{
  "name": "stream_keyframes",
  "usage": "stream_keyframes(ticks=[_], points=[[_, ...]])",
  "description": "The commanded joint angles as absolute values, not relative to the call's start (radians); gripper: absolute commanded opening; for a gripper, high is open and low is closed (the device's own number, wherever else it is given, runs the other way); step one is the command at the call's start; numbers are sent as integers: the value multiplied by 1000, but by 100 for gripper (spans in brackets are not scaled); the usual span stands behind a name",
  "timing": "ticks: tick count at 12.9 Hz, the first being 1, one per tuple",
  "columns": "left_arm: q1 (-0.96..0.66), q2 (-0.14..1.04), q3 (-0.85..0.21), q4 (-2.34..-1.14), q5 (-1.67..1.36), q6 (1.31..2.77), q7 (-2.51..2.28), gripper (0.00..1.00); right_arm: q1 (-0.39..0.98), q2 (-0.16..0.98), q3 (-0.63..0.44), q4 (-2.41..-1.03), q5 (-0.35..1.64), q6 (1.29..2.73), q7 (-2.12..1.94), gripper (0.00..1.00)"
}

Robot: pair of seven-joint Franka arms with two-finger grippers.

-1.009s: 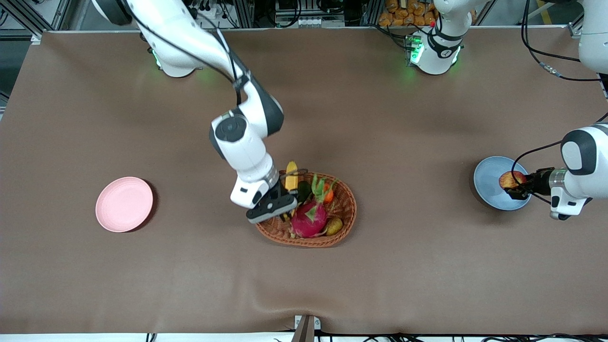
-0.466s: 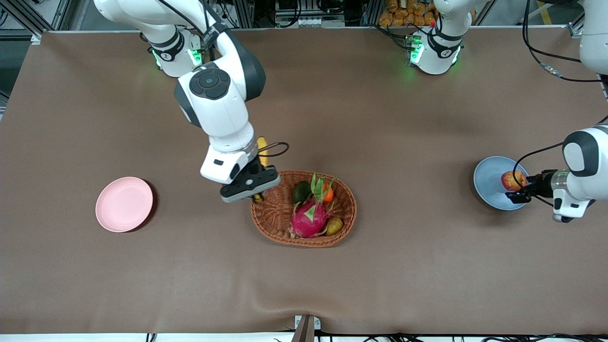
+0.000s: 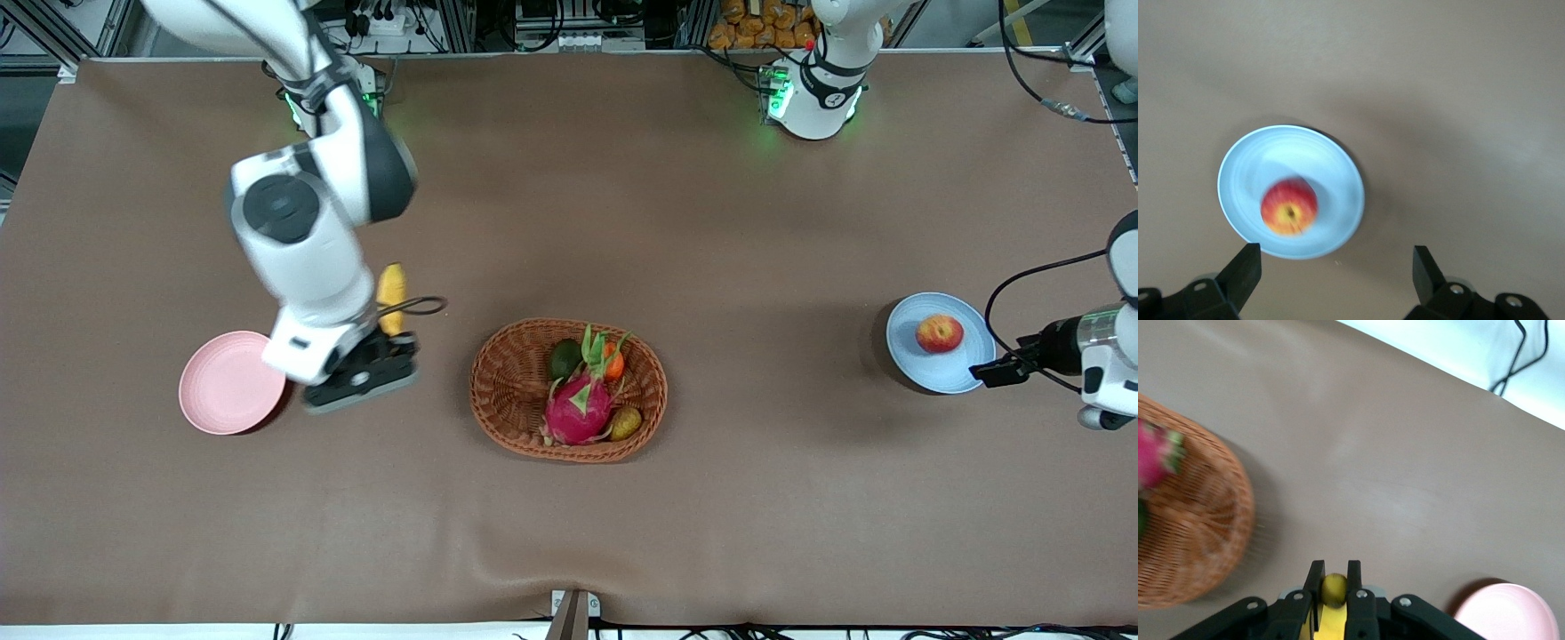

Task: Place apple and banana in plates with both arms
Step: 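Lift the banana toward the pink plate while the left gripper releases the apple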

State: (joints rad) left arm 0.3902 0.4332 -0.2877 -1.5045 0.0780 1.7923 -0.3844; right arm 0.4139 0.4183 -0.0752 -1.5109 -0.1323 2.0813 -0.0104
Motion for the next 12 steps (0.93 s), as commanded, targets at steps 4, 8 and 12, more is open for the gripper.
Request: stream_keyframes(ticks=[4, 8, 12], points=[[394, 254, -383, -1427, 97, 1680, -383, 100, 221, 385, -54, -1618, -149, 2088, -205, 0], [397, 103, -446, -1427, 95, 1617, -376, 100, 117, 413, -54, -1684, -144, 2088, -242, 0], [109, 16, -176, -1440, 65, 1569, -301, 100, 52, 498, -54, -1681, -143, 2147, -271, 0]])
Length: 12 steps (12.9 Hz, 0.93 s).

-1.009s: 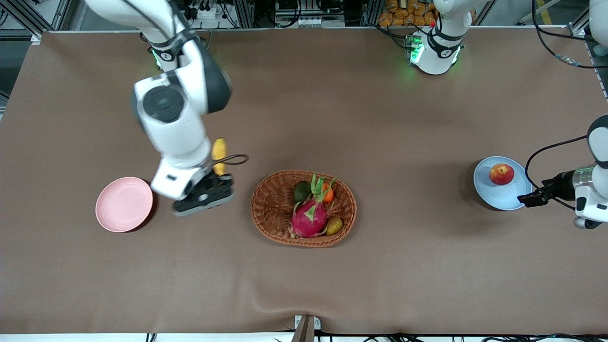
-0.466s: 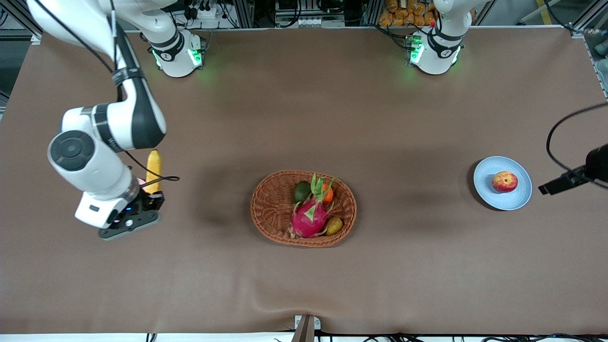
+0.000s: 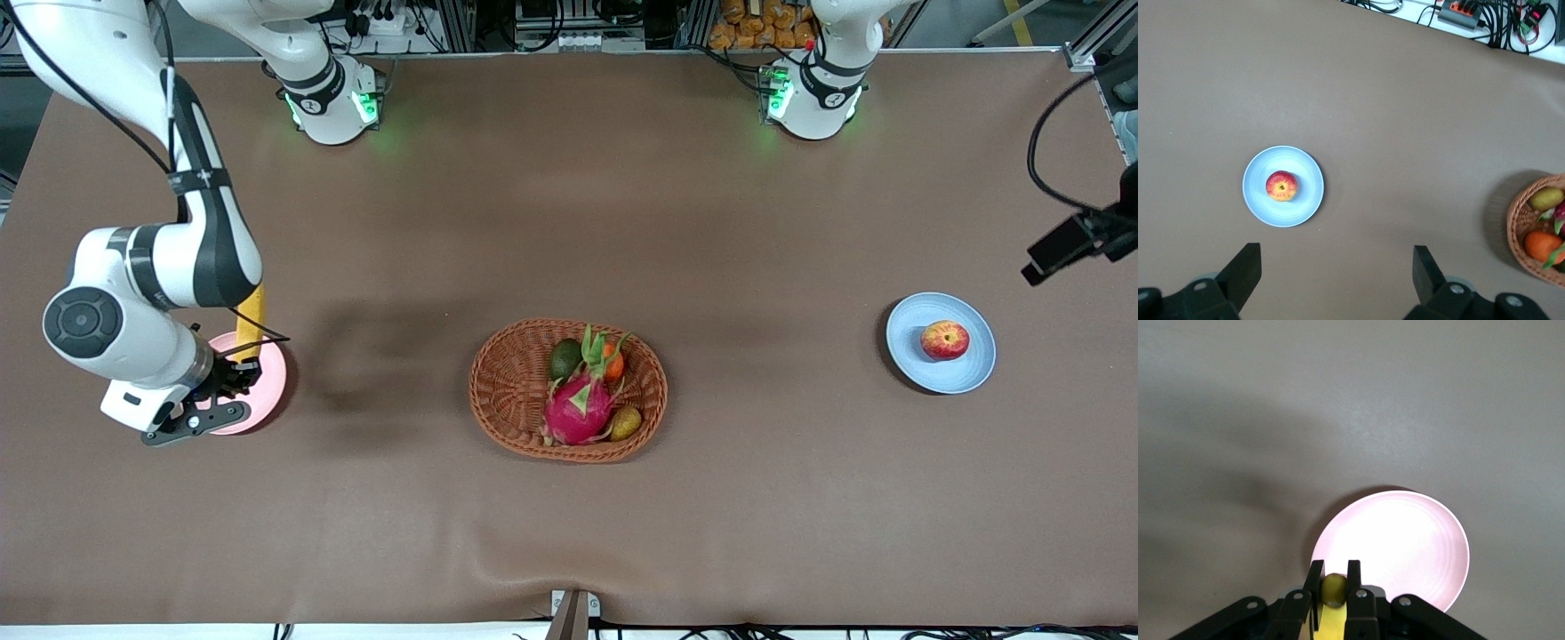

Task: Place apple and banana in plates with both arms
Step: 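Lower the banana onto the pink plate and open the right gripper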

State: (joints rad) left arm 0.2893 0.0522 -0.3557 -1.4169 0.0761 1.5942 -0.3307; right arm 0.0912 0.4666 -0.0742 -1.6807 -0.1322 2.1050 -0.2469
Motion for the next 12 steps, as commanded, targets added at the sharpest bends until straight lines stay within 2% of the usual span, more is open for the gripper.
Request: stream_keyframes(ticks=[1, 2, 4, 5, 6, 7, 9, 12], points=[[3, 14, -58, -1439, 64, 1556, -296, 100, 34, 514, -54, -1680, -141, 2178, -306, 0], [-47, 12, 1, -1443, 57, 1551, -258, 100, 17, 529, -52, -1678, -140, 2203, -337, 0], [-49, -3, 17, -1468, 49, 1551, -219, 100, -6, 552, -52, -1677, -140, 2215, -353, 0], [-46, -18, 15, -1488, 49, 1551, -219, 100, -26, 566, -51, -1671, -140, 2223, -386, 11], [-43, -18, 15, -1489, 49, 1551, -216, 100, -35, 574, -51, -1666, -138, 2226, -443, 59], [-43, -18, 15, -1494, 49, 1551, -213, 100, -32, 571, -51, -1663, -126, 2223, -446, 100], [-43, -20, 14, -1500, 48, 1549, -204, 100, -12, 534, -48, -1637, -106, 2207, -449, 100], [-43, -20, 15, -1511, 32, 1525, -144, 100, 21, 450, -45, -1545, -104, 2055, -449, 100]])
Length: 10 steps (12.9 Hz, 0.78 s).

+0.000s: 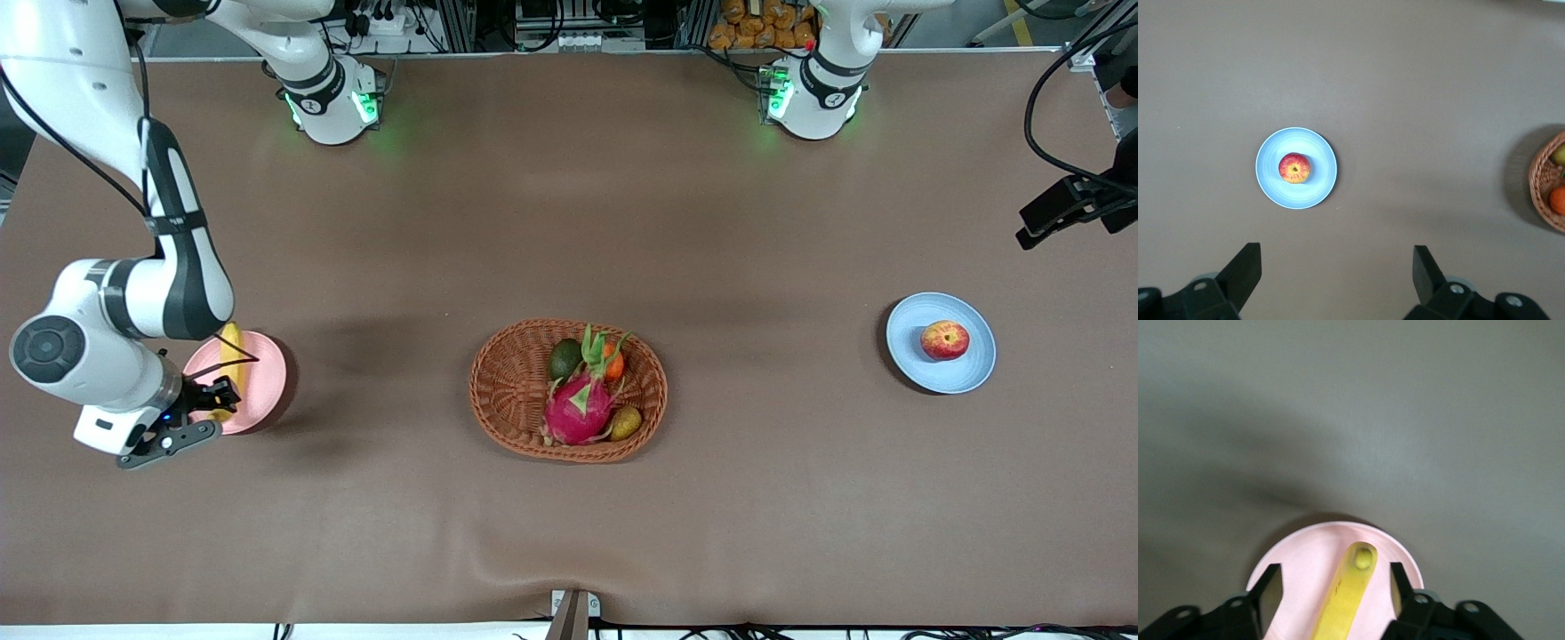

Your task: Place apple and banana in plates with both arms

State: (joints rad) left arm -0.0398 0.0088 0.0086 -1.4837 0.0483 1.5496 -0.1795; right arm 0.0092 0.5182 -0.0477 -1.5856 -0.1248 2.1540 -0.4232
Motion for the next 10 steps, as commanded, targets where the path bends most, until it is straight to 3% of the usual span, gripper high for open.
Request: stream_keyframes(ticks=[1, 4, 10], points=[[-41, -21, 15, -1511, 32, 1513, -138, 100, 23, 422, -43, -1517, -101, 1977, -448, 100], [-31, -23, 15, -1508, 32, 1494, -110, 100, 15, 269, -34, -1512, 27, 1811, -442, 100], [-20, -18, 17, -1502, 26, 1496, -109, 100, -40, 30, -35, -1552, 51, 1582, -266, 100]])
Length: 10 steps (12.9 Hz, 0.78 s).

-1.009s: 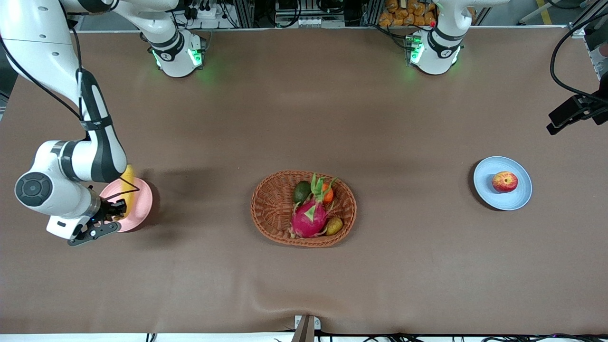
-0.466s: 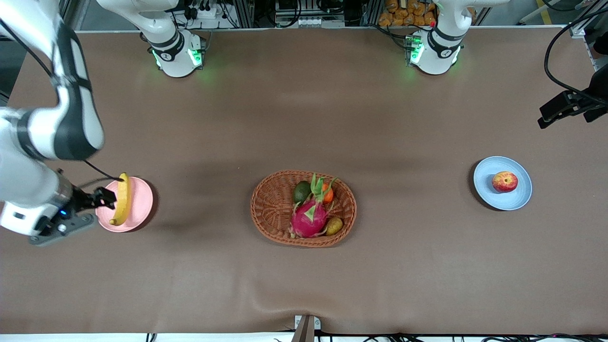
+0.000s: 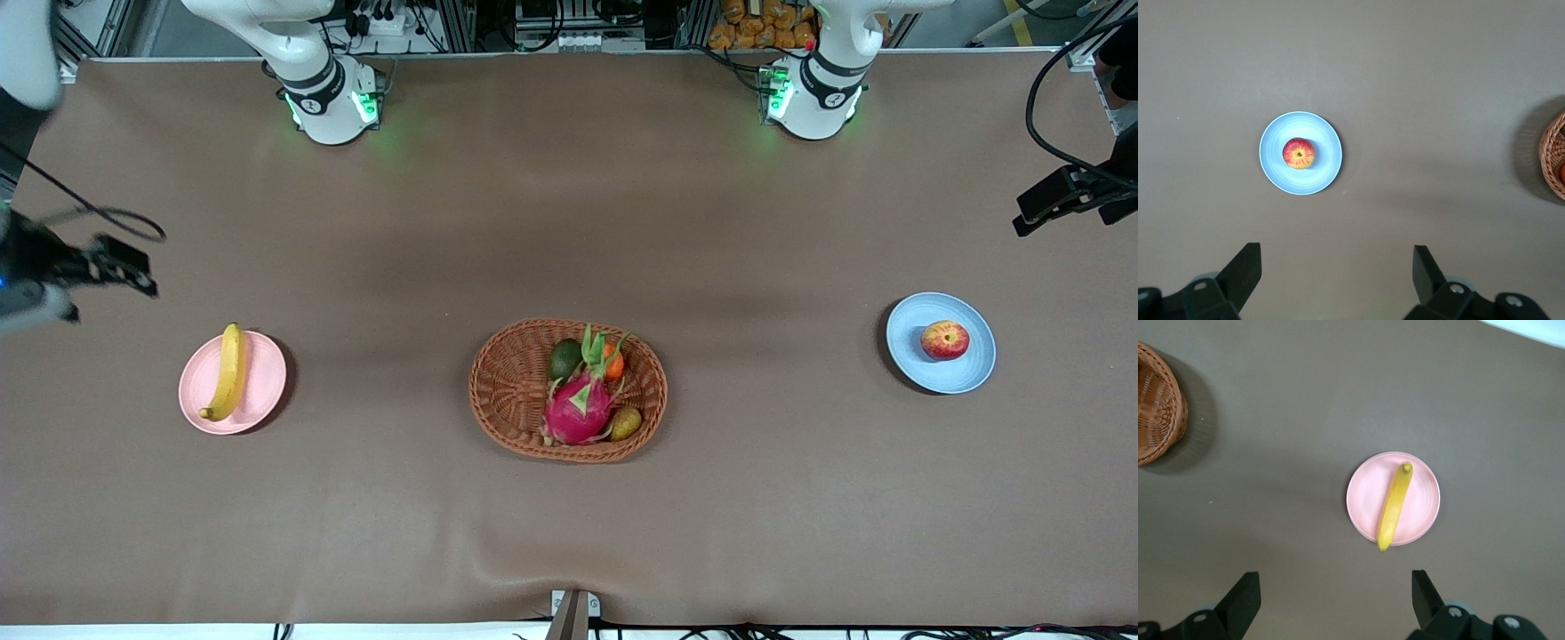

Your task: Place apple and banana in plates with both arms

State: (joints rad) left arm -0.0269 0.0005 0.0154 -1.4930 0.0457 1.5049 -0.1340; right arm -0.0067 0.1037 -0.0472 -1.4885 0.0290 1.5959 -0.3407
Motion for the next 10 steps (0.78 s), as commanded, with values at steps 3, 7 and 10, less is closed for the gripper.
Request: stream_keyframes(ticks=[3, 7, 10], points=[[-17, -20, 18, -1503, 26, 1496, -109, 100, -86, -38, -38, -1597, 60, 1507, -195, 100], [-14, -18, 18, -1505, 26, 1496, -109, 100, -78, -35, -41, -1511, 55, 1410, -58, 100], [-15, -17, 18, -1503, 26, 1496, -109, 100, -51, -29, -40, -1438, 43, 1404, -87, 100]])
